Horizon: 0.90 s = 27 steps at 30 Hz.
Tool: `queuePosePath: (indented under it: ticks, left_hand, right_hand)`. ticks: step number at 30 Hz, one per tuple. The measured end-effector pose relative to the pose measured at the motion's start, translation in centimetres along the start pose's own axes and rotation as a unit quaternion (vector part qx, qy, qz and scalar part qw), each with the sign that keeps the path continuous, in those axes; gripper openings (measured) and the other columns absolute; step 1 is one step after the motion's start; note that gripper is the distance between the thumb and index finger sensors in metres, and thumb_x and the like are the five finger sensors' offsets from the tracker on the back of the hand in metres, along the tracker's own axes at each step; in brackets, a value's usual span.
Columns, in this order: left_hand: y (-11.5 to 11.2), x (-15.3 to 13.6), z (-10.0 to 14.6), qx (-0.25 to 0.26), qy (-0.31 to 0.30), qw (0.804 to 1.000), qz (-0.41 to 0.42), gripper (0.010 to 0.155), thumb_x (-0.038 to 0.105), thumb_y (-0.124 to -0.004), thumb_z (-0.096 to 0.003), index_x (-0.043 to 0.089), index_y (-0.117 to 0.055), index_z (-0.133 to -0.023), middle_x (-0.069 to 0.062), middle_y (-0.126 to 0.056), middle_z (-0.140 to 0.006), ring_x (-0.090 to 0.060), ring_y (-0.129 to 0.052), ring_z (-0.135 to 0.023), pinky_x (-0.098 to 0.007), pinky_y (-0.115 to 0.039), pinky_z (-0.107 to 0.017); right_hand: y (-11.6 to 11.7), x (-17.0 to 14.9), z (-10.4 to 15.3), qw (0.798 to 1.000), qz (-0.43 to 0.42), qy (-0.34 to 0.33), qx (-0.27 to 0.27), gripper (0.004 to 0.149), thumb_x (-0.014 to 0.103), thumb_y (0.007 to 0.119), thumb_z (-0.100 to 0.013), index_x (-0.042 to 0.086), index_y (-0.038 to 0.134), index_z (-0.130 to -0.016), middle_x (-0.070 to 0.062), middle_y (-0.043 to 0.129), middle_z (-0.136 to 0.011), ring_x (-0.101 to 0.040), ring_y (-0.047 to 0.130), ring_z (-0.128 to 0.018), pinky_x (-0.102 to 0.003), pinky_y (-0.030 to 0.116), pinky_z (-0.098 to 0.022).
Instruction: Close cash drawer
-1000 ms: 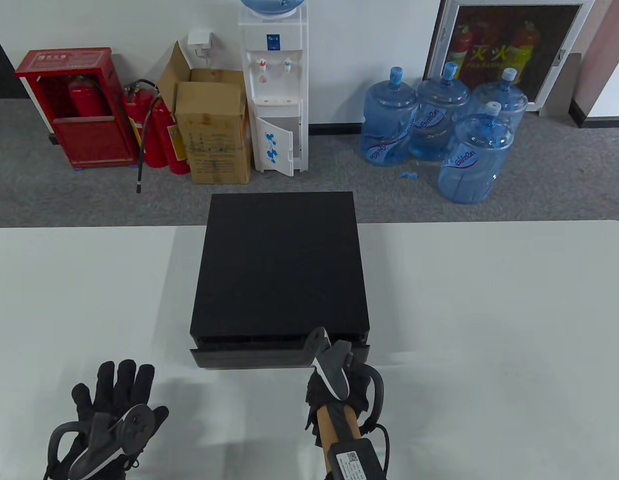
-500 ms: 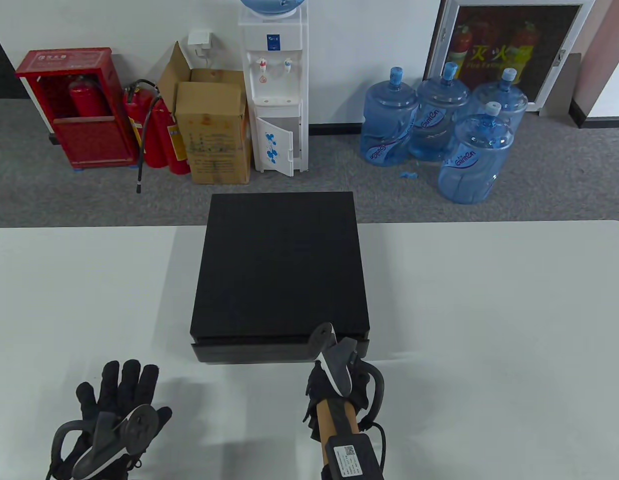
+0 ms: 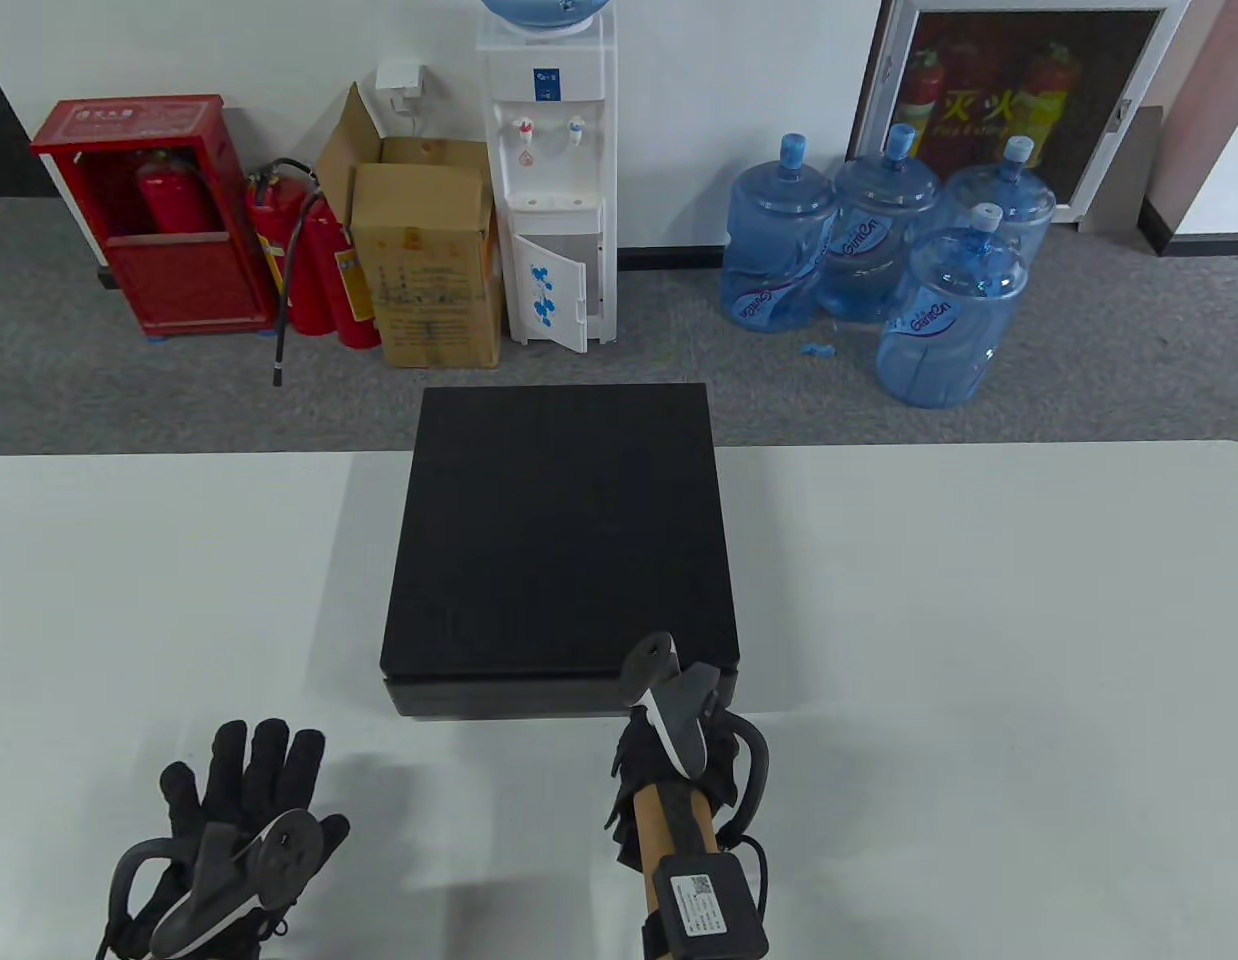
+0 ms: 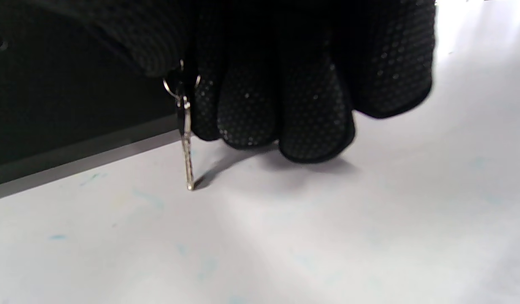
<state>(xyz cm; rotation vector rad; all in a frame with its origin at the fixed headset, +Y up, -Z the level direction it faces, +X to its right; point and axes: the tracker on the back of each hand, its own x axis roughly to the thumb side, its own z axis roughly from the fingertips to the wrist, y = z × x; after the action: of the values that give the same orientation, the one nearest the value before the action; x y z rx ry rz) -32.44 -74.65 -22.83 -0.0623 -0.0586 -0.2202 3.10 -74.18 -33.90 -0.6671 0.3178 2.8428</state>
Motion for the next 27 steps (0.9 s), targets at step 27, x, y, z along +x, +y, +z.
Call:
queuePosePath:
  ticks: [27]
  left_hand:
    - [0.0, 0.2, 0.0, 0.002, -0.003, 1.0, 0.004, 0.083, 0.07, -0.043, -0.0498, 0.031, -0.018, -0.119, -0.01, -0.033, -0.131, -0.044, -0.027, -0.121, -0.075, -0.031, -0.076]
  right_hand:
    - [0.6, -0.8, -1.6, 0.996, -0.081, 0.025, 0.041, 0.04, 0.052, 0.072, -0.041, 0.03, 0.09, -0.07, 0.002, 0.103, -0.063, -0.018, 0.106, -0.05, -0.042, 0.091, -0.044]
